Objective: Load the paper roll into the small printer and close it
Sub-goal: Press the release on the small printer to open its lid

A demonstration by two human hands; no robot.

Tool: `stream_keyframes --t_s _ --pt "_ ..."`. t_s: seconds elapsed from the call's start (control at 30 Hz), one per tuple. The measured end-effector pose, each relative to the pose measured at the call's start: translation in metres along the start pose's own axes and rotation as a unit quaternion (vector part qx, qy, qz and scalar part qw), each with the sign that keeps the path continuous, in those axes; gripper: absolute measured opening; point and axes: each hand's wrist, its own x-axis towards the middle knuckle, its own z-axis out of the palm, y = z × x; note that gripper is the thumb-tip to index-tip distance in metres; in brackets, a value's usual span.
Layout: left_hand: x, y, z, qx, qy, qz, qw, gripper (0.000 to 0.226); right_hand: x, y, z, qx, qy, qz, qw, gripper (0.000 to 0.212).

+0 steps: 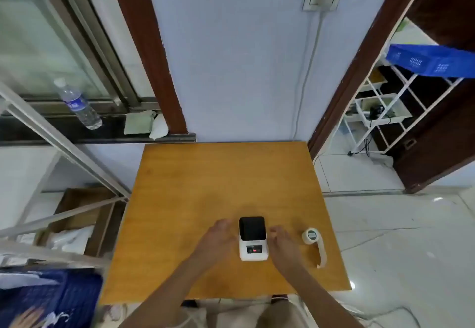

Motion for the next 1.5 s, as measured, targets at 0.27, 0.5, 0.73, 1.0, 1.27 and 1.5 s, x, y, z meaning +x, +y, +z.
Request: stream_keyframes --t_s 0.27,0.5,0.73,1.0,1.27,1.5 --pt "0.075 -0.038 0.070 0.064 0.096 0.222 0.968 0.075 0.029 0.036 0.043 0.075 0.091 -0.085 0.989 0.029" --pt "0.098 -0.073 0.096 0.024 0.169 0.260 0.950 0.083 0.047 0.069 0.069 0.082 0.172 -0.181 0.965 0.029" --pt "0.073 -0.081 0.116 0.146 0.267 0.242 0.921 0.081 0.042 0.078 0.074 0.069 0.156 -0.237 0.956 0.038" --pt "0.059 -0.081 0.115 0.171 0.258 0.263 0.914 0.079 0.032 0.072 0.074 0.087 0.182 -0.235 0.951 0.040" --pt "0.053 -0.080 0.115 0.173 0.272 0.267 0.908 0.070 0.024 0.069 0.072 0.108 0.175 -0.232 0.951 0.042" --pt "0.057 -0.080 0.114 0.144 0.280 0.272 0.909 0.070 0.024 0.068 0.072 0.097 0.178 -0.228 0.952 0.041"
